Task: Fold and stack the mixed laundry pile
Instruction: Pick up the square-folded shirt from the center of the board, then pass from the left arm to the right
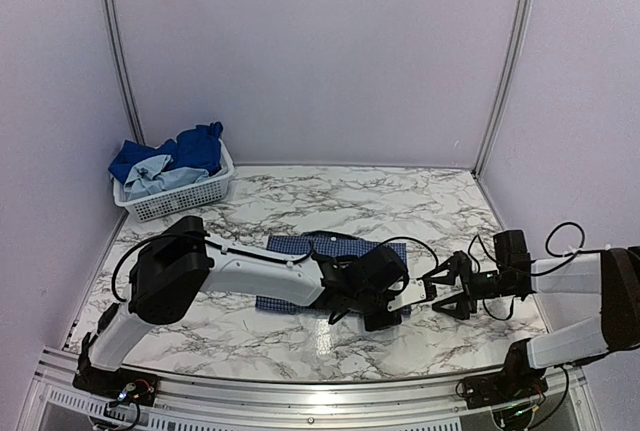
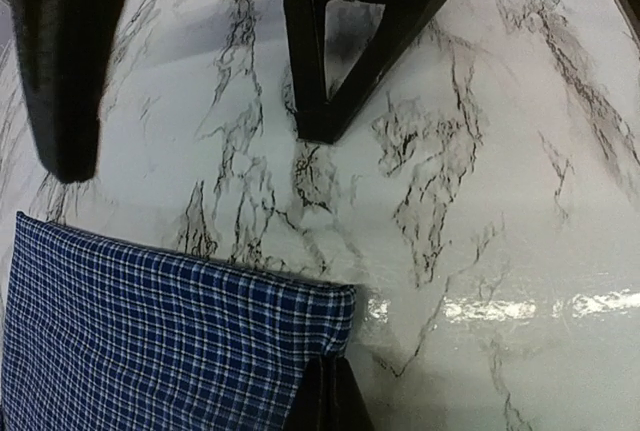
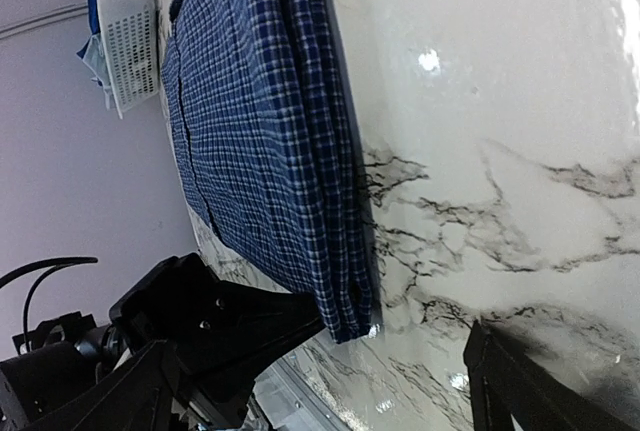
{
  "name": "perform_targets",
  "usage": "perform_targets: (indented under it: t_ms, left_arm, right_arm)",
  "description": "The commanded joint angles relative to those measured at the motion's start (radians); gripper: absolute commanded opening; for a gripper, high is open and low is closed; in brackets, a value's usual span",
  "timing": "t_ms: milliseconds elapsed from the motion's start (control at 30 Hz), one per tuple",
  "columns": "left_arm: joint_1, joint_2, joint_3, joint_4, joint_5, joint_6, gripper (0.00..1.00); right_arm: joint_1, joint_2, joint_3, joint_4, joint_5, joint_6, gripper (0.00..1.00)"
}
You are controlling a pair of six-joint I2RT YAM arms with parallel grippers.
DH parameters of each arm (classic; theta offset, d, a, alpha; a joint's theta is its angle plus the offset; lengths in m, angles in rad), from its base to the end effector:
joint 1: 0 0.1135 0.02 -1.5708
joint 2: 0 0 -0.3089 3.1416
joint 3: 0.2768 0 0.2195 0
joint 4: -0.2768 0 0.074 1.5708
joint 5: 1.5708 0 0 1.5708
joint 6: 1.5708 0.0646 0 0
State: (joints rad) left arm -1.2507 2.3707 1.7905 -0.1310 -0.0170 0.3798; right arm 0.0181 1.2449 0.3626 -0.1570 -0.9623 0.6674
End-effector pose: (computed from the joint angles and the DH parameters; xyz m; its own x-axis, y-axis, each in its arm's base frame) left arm 0.1760 -0.5275 0.1727 0.1596 0.6966 -0.6995 0.9538 0.0738 0.2912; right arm 0.1568 0.0559 0.1856 -0.9407 0.3369 0.0397 0.1988 0.4526 0.8692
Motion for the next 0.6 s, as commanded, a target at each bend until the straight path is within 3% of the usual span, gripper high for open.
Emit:
perform_targets:
  t_ms: [0,233,400,567]
  left_arm:
    - [0.012,-0.093,-0.031,0.065,0.053,-0.068,0.0]
    - [0.04,-0.179,-0.13,0.173,0.077,-0.126,0.0]
    - [0.042,-0.189,-0.132,0.176,0.101,-0.123,0.0]
    - [0.042,-0.202,-0.149,0.188,0.113,-0.121,0.0]
  right_arm:
    - [0.001,0.024,-0.023,0.149,-0.013,0.107,0.97]
    - [0.075,0.066,-0.052,0.321,0.016,0.237,0.99]
    - [0.153,0.168,-0.063,0.566,0.039,0.406,0.99]
    - [0.214,0.288,0.002,0.662,0.094,0.487,0.98]
